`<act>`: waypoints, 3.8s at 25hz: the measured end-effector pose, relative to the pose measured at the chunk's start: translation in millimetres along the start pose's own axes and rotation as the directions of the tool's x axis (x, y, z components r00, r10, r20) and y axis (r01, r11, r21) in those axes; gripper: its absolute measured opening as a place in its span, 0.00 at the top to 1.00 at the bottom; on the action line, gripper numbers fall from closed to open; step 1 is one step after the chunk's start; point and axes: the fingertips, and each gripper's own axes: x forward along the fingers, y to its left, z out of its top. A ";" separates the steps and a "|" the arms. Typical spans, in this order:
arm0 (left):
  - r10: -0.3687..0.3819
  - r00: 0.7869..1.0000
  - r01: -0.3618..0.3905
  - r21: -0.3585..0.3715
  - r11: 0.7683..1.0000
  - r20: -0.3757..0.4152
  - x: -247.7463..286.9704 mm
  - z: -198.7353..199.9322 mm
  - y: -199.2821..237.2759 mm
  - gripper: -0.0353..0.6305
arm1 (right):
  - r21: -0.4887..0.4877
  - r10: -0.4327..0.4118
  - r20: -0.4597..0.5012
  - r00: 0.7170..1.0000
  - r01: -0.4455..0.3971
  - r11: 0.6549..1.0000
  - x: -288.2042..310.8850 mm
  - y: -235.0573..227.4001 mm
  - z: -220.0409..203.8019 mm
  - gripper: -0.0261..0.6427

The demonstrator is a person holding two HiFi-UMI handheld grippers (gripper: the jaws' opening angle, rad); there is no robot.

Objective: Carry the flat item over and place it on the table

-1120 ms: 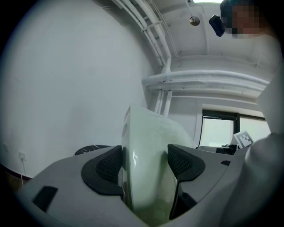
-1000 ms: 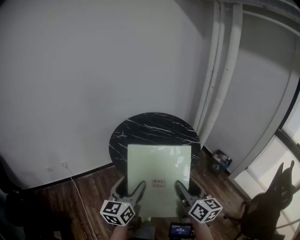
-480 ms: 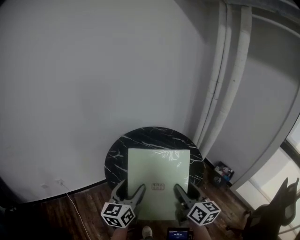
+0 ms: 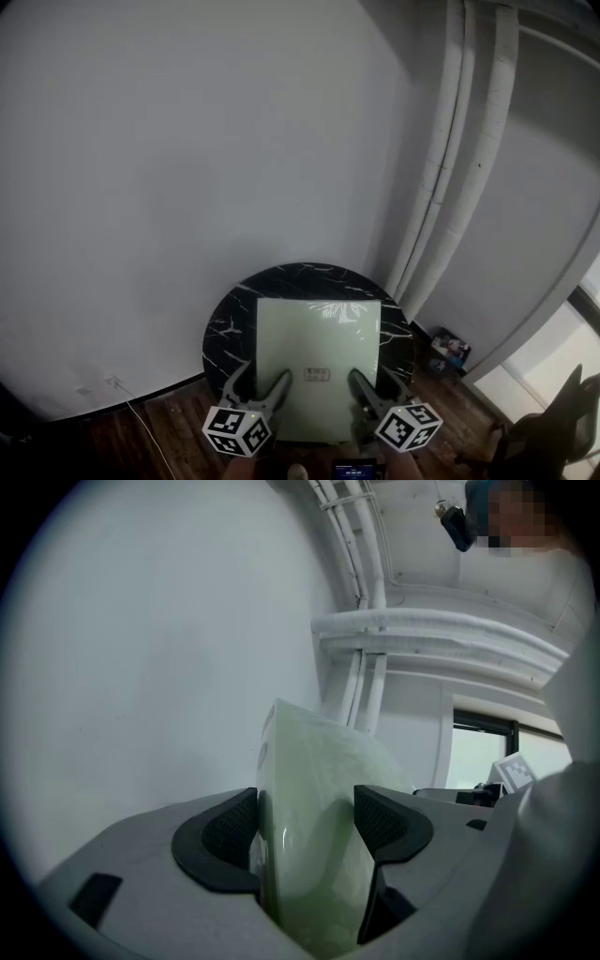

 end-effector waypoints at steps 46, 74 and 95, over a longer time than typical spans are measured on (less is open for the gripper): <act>0.013 0.999 -0.014 -0.031 0.999 -0.030 69.8 -13.6 58.8 0.45 | -0.003 -0.032 -0.047 0.998 0.032 0.999 82.5 -36.5 -9.0 0.62; 0.041 0.964 -0.077 -0.125 0.989 -0.264 153.5 -133.8 102.6 0.45 | 0.110 -0.130 -0.274 0.953 0.165 0.980 138.0 -146.9 -102.9 0.62; 0.075 0.925 -0.147 -0.170 0.974 -0.373 181.6 -193.6 137.3 0.45 | 0.144 -0.137 -0.393 0.910 0.207 0.968 173.0 -189.5 -156.9 0.62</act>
